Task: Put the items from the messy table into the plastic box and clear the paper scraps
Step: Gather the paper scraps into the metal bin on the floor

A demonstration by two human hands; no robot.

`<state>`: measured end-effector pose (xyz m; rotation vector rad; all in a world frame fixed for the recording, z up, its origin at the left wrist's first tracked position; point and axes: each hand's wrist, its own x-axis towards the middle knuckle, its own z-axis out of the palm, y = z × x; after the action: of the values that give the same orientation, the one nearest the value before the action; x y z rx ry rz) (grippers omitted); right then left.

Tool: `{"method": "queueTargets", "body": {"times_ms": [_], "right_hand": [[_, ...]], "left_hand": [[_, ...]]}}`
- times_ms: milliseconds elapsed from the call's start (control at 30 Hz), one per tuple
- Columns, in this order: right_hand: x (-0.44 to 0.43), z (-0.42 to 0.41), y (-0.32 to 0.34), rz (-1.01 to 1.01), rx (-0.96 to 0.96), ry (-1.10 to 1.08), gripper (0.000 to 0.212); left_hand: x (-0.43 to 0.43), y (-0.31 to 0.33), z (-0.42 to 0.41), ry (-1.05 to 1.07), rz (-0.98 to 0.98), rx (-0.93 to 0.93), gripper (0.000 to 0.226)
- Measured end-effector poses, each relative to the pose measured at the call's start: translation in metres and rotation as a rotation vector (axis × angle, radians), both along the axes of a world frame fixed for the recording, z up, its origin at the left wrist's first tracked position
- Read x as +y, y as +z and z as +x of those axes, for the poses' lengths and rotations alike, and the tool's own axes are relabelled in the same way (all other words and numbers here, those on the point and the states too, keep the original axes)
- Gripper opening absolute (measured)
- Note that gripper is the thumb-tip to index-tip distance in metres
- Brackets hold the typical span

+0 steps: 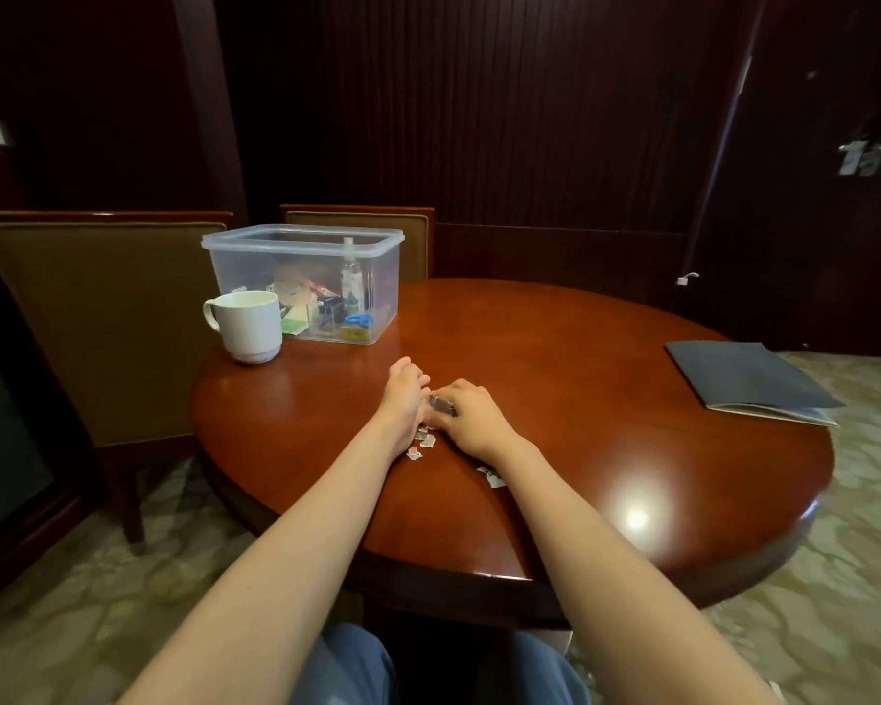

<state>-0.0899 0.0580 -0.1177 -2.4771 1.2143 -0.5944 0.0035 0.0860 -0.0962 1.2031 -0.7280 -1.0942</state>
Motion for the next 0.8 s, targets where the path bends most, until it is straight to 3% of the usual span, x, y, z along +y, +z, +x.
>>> {"method": "queueTargets", "body": {"times_ms": [67,133,233,300,400,500,567,633,800], "right_hand": [[0.001,0.002,0.002,0.013,-0.066,-0.025,0.021],[0.002,0.000,0.005,0.062,-0.220,-0.066,0.025],[-0.003,-0.007,0.006,0.136,-0.454,-0.167,0.021],[-0.005,-0.015,0.006,0.144,-0.516,-0.234,0.022],[-0.006,-0.029,0.010,0.131,-0.557,-0.325,0.024],[-0.006,-0.041,0.010,0.116,-0.522,-0.380,0.027],[-0.006,-0.047,0.012,0.131,-0.516,-0.391,0.027],[-0.005,-0.054,0.014,0.154,-0.491,-0.395,0.027],[-0.004,-0.068,0.019,0.180,-0.312,-0.385,0.020]], "left_hand": [[0.002,-0.002,0.003,-0.001,-0.014,0.046,0.047],[0.004,-0.006,0.006,-0.013,-0.016,-0.038,0.045],[0.008,-0.004,0.013,-0.034,0.023,-0.474,0.044],[0.016,-0.002,0.012,-0.166,0.058,-0.767,0.047],[0.026,-0.001,0.002,-0.415,0.149,-1.090,0.070],[0.030,-0.007,-0.014,-0.543,0.106,-1.318,0.096],[0.029,-0.009,-0.022,-0.560,0.041,-1.355,0.104],[0.027,-0.009,-0.024,-0.512,-0.029,-1.271,0.096],[0.017,-0.012,-0.014,-0.312,-0.122,-1.239,0.035]]}}
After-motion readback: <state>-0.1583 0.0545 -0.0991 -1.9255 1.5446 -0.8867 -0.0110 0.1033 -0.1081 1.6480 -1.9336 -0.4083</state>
